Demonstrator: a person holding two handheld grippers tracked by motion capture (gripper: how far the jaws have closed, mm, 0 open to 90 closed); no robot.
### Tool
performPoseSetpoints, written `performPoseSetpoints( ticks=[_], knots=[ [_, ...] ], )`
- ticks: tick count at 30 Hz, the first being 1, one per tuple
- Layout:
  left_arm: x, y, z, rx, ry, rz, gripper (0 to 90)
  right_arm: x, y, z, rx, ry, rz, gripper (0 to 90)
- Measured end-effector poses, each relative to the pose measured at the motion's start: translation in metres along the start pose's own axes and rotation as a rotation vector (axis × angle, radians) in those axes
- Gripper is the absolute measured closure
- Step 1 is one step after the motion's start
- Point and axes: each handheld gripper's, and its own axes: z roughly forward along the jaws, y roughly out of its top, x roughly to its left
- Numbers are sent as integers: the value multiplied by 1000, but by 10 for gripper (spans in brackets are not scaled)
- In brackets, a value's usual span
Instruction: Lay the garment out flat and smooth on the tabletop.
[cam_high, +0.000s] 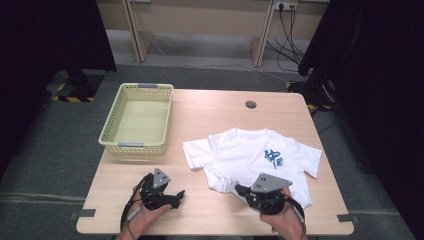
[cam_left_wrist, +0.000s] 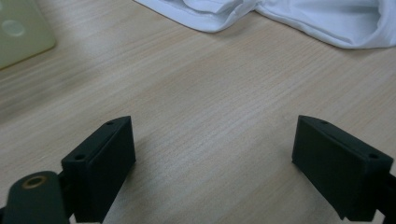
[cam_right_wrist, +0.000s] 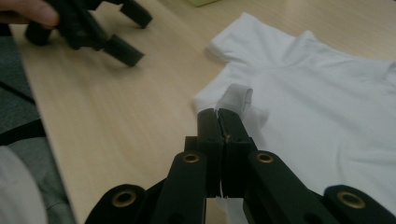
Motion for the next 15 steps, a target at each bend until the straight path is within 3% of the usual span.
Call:
performPoseSetpoints(
  ticks=[4,5,7,8,10,11,15],
  knots=[
    [0,0,0,0,1,-1,122,15,-6,-3,-6,53,-4,882],
    [0,0,0,0,3,-4,123,20,-8,-5,-5,87,-3,845],
    [0,0,0,0,3,-4,122,19,-8,-9,-17,110,27,727],
    [0,0,0,0,3,-4,122,19,-8,-9,-17,110,27,727],
    [0,0,0,0,4,-4,122,11,-7,-15,-36,89,76,656],
    [0,0,0,0,4,-4,122,1,-9,-21,-43,78,108,612],
    [0,0,0,0,5,-4,122,-14,-15,-27,-49,28,163,578]
  ],
)
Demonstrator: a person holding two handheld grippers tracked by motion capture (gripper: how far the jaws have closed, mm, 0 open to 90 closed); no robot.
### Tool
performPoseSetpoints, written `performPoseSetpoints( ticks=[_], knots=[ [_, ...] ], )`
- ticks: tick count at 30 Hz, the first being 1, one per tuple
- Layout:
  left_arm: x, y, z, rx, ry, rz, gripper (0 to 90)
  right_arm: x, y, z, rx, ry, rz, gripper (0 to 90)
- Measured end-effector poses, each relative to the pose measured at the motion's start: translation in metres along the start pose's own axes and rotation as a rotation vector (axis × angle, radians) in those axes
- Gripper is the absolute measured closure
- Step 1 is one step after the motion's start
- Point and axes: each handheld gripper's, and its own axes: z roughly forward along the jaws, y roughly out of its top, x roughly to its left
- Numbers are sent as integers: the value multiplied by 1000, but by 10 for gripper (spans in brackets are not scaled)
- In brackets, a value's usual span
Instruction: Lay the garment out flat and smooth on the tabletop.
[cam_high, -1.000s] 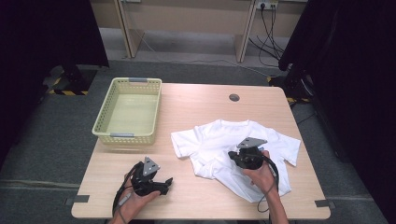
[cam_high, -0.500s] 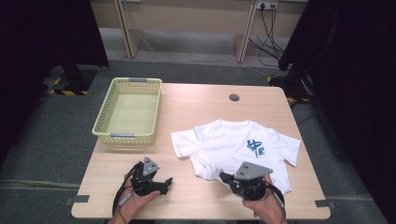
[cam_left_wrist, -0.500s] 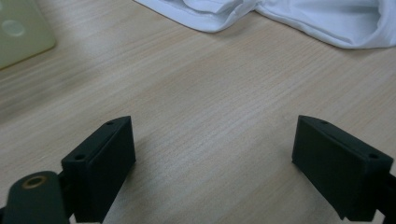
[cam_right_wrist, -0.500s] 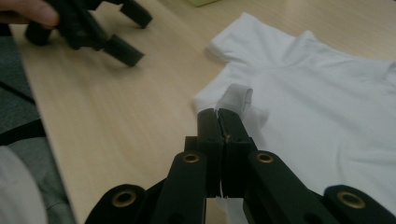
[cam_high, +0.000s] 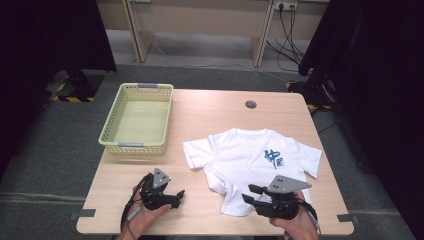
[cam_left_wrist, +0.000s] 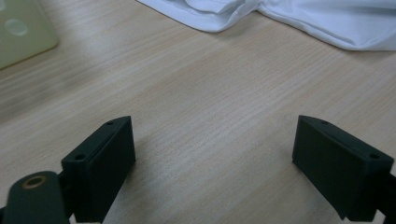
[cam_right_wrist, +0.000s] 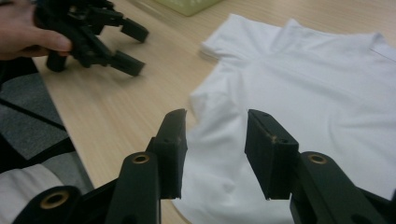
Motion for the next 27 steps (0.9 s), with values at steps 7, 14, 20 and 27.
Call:
performPoseSetpoints(
  ticks=[7,14,20,27],
  knots=[
    [-1,0,-1,-3,6,-5,132,-35,-14,-9,34,-141,72,518],
    [-27,13,0,-44,-77,-10,137,-62,-31,-8,102,-252,120,498],
    [-67,29,6,-66,-165,14,123,-69,-38,-6,138,-288,127,475],
    [-99,35,27,-41,-192,46,117,-75,-45,-34,111,-348,145,459]
  ],
)
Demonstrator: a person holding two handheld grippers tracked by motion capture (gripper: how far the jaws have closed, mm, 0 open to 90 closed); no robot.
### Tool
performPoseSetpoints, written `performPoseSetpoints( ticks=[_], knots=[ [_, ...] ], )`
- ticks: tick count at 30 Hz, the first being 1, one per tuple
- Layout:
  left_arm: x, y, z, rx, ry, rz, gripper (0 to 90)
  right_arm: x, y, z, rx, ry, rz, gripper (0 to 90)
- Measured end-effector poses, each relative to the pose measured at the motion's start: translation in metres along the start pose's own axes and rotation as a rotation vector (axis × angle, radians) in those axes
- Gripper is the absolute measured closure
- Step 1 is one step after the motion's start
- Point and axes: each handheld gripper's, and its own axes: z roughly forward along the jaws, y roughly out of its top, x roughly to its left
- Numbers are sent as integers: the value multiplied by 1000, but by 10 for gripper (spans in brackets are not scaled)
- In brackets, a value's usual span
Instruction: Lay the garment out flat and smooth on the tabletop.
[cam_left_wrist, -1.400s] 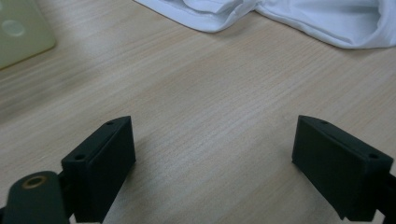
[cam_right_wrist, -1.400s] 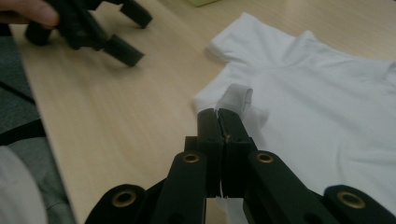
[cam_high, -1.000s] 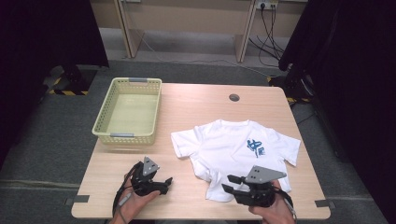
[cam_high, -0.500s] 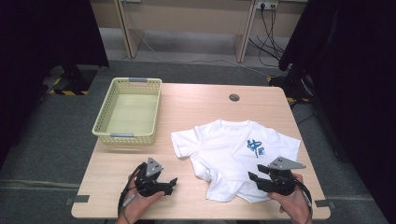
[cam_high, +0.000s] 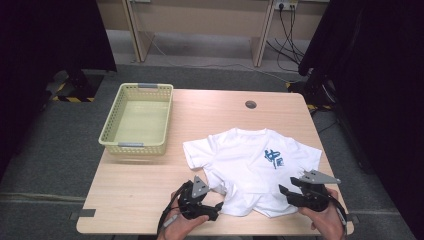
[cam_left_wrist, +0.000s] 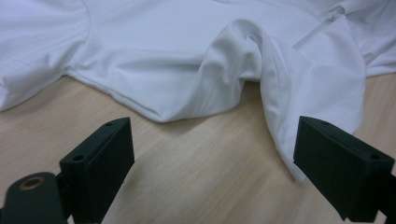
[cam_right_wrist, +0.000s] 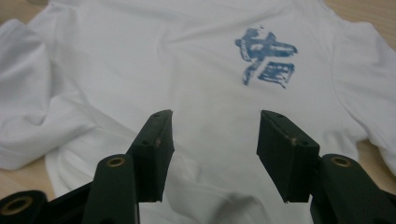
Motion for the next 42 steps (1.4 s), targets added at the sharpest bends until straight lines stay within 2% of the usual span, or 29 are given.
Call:
performPoseSetpoints(
  ticks=[1,2,3,4,6,10,12,14,16,18,19,20,22,23,25,26,28,29,31,32,34,36,37,39,42],
  knots=[
    [0,0,0,0,0,0,117,0,0,0,0,0,0,459],
    [-3,0,2,-4,-6,3,115,-6,-7,-2,5,-13,18,459],
    [-9,1,7,7,5,41,115,-8,-10,-2,11,-14,26,459],
    [-9,1,7,7,5,41,115,-8,-10,-2,11,-14,26,459],
    [-11,-1,13,31,47,78,118,-10,-15,-1,21,-16,35,459],
    [-12,-4,6,35,87,127,120,-11,-21,3,52,-29,21,458],
    [-11,-8,1,35,97,132,123,-12,-23,2,57,-37,27,458],
    [-10,-12,-5,41,103,145,126,-12,-24,-3,38,-24,36,458],
    [-9,-14,-8,43,100,138,126,-8,-23,-9,8,-5,30,458],
    [-8,-15,-8,40,96,128,126,6,-20,-12,-13,63,-16,458],
    [-8,-15,-8,39,95,127,126,6,-20,-12,-13,63,-16,458],
    [-7,-15,-8,40,92,127,125,16,-17,-8,-14,111,-46,464],
    [-6,-15,-8,42,86,118,124,20,-15,-5,-7,114,-62,479],
    [-5,-16,-8,36,80,110,123,25,-15,2,20,96,-104,569],
    [-5,-17,-8,36,75,106,123,25,-17,11,42,96,-137,705],
    [-3,-17,-8,37,67,98,123,25,-17,11,42,96,-137,705],
    [-1,-18,-9,42,54,81,121,19,-22,15,30,112,-123,800],
    [1,-20,-12,44,45,82,121,12,-27,11,30,103,-118,850],
    [2,-21,-13,47,38,76,118,4,-30,1,16,79,-104,864],
    [4,-22,-14,47,36,77,118,4,-30,1,16,79,-104,864],
    [5,-25,-17,45,38,74,115,-3,-35,-11,-2,53,-86,866],
    [6,-28,-22,44,34,77,115,-13,-46,-31,-29,20,-46,866],
    [7,-30,-24,46,32,78,115,-13,-46,-31,-29,20,-46,866],
    [8,-33,-29,49,35,75,115,-21,-61,-47,-39,-14,2,863],
    [9,-39,-36,56,35,76,116,-24,-70,-57,-40,-35,15,856]
  ],
)
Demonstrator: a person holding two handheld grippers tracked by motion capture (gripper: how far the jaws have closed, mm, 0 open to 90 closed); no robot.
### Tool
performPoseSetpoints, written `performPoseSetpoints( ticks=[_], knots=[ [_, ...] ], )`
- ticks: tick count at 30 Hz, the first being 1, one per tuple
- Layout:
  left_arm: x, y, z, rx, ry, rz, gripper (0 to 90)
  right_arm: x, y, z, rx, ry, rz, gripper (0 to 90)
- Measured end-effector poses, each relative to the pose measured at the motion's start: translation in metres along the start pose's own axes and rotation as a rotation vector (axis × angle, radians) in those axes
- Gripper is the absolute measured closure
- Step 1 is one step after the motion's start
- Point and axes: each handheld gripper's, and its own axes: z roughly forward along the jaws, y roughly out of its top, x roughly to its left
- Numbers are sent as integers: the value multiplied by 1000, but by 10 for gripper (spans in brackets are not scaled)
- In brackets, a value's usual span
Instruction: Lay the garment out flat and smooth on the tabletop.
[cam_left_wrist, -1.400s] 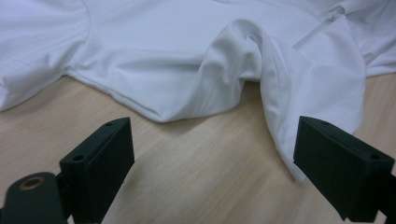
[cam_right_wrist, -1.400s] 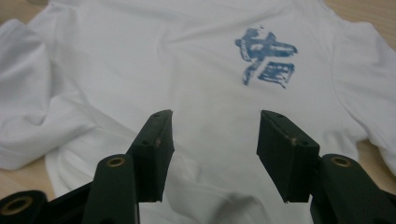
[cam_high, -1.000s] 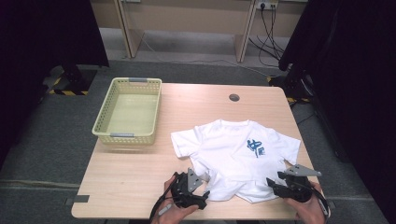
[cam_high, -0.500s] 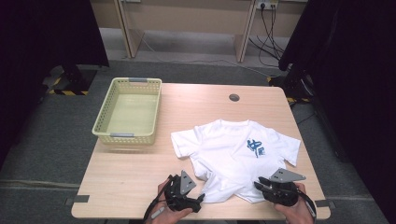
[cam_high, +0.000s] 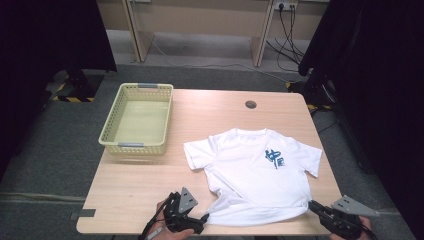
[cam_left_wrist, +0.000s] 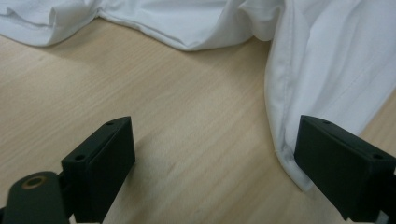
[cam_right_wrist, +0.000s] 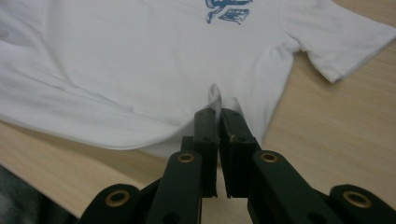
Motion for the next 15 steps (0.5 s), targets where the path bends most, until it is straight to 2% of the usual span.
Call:
performPoseSetpoints(
  ticks=[2,4,7,8,9,11,15],
  knots=[
    [0,-3,-4,7,4,1,115,-1,-8,-9,-3,-18,13,826],
    [-2,-4,-7,17,8,12,116,-3,-16,-17,-10,-28,51,780],
    [-8,-3,-11,38,-8,44,122,-7,-18,-24,-16,-80,79,695],
    [-10,-3,-12,41,-13,51,126,-7,-15,-26,-26,-85,84,658],
    [-13,-3,-12,40,-15,55,126,-4,-6,-25,-34,-77,69,593],
    [-16,-2,-12,39,-18,67,127,-2,-1,-23,-31,-75,61,572],
    [-10,7,-14,-25,-6,25,126,4,19,-4,5,-49,29,509]
  ],
)
